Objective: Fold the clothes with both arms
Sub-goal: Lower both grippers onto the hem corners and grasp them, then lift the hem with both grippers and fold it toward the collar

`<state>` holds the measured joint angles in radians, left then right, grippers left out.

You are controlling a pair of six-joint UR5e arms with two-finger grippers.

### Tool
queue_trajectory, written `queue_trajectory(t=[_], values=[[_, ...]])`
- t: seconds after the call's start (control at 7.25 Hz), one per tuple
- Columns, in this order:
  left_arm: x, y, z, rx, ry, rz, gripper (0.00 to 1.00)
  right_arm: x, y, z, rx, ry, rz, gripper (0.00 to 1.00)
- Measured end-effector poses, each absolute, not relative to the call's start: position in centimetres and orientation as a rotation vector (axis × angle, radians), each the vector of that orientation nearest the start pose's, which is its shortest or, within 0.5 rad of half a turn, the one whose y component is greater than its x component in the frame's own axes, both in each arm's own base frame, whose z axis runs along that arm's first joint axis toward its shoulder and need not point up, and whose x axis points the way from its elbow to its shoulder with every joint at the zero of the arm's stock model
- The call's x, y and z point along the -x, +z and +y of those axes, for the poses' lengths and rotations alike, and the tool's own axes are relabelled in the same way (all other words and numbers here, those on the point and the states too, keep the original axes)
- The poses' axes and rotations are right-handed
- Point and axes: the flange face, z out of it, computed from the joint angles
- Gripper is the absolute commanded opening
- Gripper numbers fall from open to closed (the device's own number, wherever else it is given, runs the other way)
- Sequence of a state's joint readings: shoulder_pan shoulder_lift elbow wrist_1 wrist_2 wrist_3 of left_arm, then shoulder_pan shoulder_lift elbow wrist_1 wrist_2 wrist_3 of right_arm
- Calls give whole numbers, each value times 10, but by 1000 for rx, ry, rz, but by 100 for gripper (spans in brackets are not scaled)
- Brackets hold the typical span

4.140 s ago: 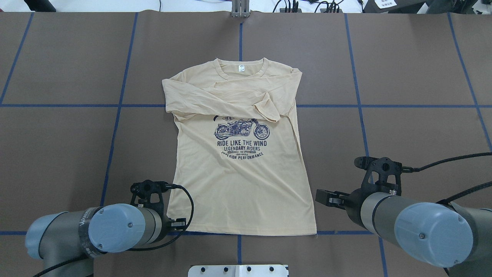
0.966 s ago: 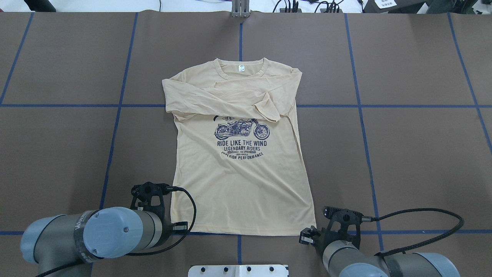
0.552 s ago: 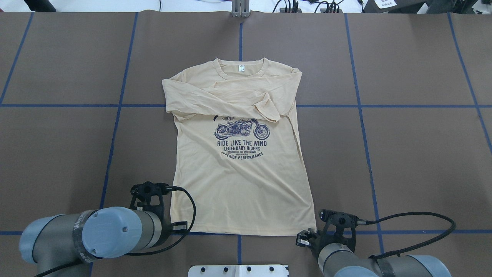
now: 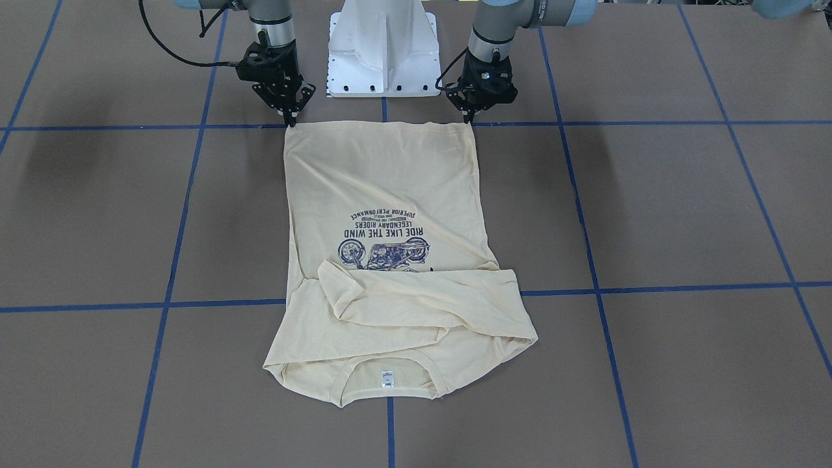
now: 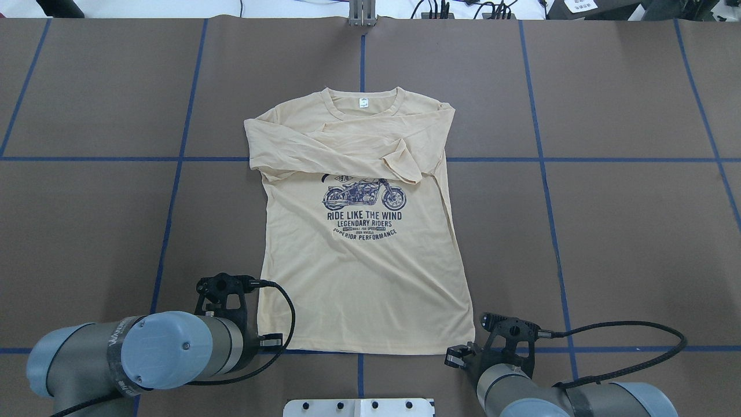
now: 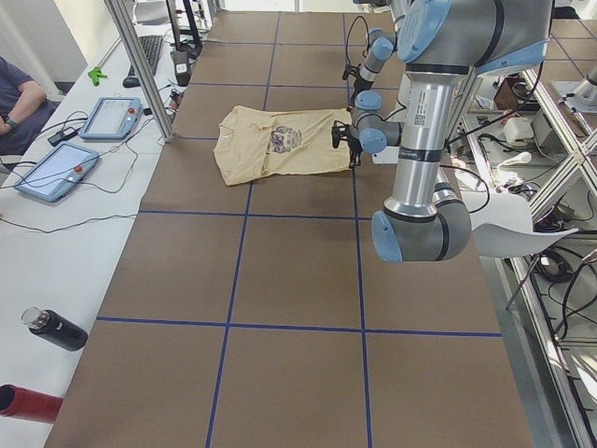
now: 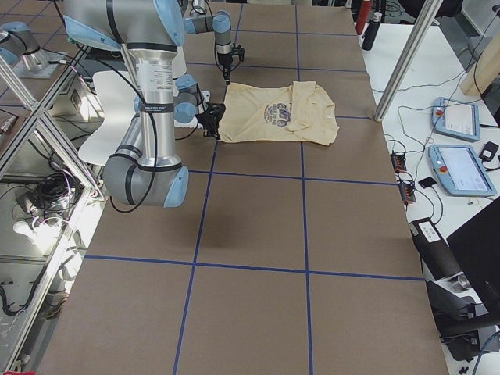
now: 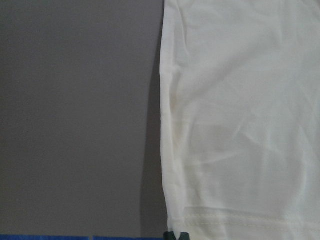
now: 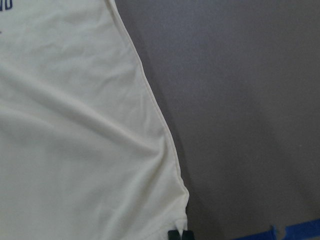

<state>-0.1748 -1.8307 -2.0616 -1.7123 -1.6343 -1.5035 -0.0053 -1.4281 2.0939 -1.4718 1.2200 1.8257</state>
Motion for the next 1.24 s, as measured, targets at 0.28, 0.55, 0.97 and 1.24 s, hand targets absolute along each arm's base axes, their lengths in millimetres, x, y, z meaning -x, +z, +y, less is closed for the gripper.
queue_trajectory(t=[0.28,0.55,0.97,1.24], values=[[-465,244,-211,-45,-57,966,0,457,299,-182,-213,405,-857,0],[-383,178,-182,17,2,1058,0,374,234,-168,-115,365,-881,0],[-318,139,-147,78,88,1159,0,312,199,-147,-26,303,-896,0],[-344,152,-156,72,74,1096,0,330,194,-160,-44,335,-895,0]])
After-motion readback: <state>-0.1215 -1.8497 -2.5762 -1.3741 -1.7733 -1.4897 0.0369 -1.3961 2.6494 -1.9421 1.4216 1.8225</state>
